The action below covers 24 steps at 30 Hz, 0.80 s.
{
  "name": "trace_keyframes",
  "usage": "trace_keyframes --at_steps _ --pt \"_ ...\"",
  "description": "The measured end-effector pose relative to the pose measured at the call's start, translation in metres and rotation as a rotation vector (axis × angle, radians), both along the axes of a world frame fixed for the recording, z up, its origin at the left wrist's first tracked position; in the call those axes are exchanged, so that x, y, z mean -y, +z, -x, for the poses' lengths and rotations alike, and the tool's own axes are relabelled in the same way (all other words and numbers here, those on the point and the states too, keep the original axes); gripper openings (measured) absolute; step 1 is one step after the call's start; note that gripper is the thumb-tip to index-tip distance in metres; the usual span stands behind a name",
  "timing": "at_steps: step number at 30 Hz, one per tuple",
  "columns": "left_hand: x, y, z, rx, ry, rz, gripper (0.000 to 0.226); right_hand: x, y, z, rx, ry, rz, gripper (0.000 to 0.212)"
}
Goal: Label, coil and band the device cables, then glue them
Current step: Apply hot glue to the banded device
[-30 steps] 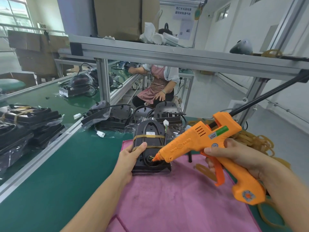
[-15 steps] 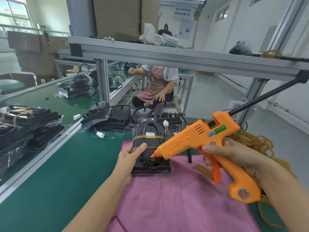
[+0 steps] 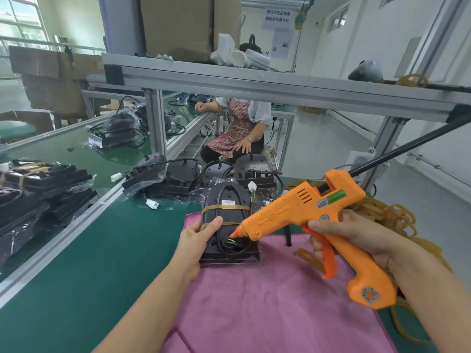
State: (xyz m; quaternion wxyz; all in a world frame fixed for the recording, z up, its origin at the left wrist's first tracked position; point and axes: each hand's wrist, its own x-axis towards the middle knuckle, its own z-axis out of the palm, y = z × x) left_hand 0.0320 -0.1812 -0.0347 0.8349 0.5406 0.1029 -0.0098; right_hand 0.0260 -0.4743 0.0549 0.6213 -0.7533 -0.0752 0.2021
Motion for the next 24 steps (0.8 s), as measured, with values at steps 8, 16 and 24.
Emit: trace_keyframes --at_steps 8,16,24 --pt "-0.001 -0.001 -0.001 -0.002 0.005 -0.026 0.028 -0.006 -0.001 0.0 0.008 0.008 0.032 0.028" --pt "0.0 0.0 -0.001 -0.005 0.007 -0.03 0.027 -0.001 0.007 -0.007 -0.004 0.043 0.015 0.034" --pt "0.0 -0.001 -0.001 0.001 0.004 -0.026 0.029 0.003 0.008 -0.007 0.017 0.071 0.043 0.035"
